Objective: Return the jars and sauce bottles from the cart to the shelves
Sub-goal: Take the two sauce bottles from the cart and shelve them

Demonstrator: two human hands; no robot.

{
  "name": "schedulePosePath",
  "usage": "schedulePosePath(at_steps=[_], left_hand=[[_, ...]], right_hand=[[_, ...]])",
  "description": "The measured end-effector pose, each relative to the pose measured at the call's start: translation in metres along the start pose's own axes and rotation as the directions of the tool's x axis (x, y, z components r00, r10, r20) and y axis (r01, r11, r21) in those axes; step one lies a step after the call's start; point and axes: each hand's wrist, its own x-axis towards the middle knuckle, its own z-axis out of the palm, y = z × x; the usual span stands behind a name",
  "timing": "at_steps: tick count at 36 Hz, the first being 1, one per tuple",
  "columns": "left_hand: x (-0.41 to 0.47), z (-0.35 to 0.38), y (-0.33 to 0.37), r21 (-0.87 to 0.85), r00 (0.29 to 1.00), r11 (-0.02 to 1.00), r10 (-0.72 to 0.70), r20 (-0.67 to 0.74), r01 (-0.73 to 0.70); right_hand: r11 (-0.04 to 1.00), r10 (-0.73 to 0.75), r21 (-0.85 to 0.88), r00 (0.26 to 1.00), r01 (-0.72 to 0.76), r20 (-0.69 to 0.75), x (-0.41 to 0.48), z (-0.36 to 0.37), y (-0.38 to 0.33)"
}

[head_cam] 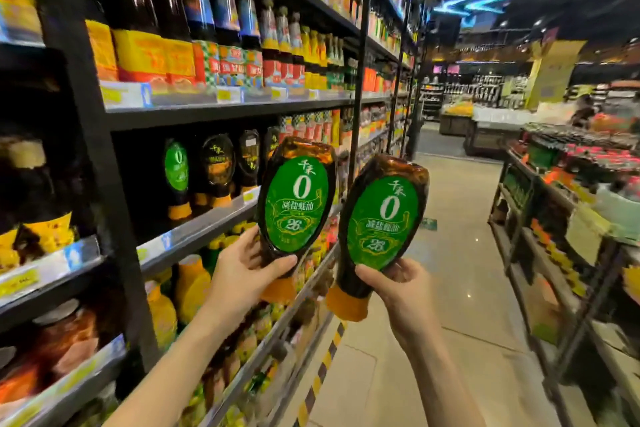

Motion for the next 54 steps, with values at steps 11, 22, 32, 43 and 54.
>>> schedulePosePath(at_steps=[11,22,32,43,54], left_hand=[[0.099,-0.048,-0.04,0.175,0.984,0.984,0.055,-0.17,-0.025],[0.109,-0.11,-0.057,0.29,0.933,0.953,0.029,-0.358,0.082],[0.106,-0.122,-0.067,0.356,0.846,0.906,-0.003,-0.533,0.228],[0.125,-0.109,-0.077,0.336,0.755,0.904,0.022,-0.655,0.265],[0.144,-0.089,-0.087,0.284,0.664,0.927,0.052,-0.746,0.246]], right_hand=[[0.995,-0.09,-0.008,0.97,0.095,0.226,0.137,0.073,0.047],[0.995,-0.075,0.093,0.896,0.038,0.438,0.217,0.16,0.094],[0.996,-0.071,0.086,0.747,0.018,0.661,0.273,0.23,0.125],[0.99,-0.102,0.137,0.581,-0.017,0.808,0.319,0.273,0.164],[0.998,-0.048,0.034,0.326,0.048,0.944,0.339,0.288,0.188]])
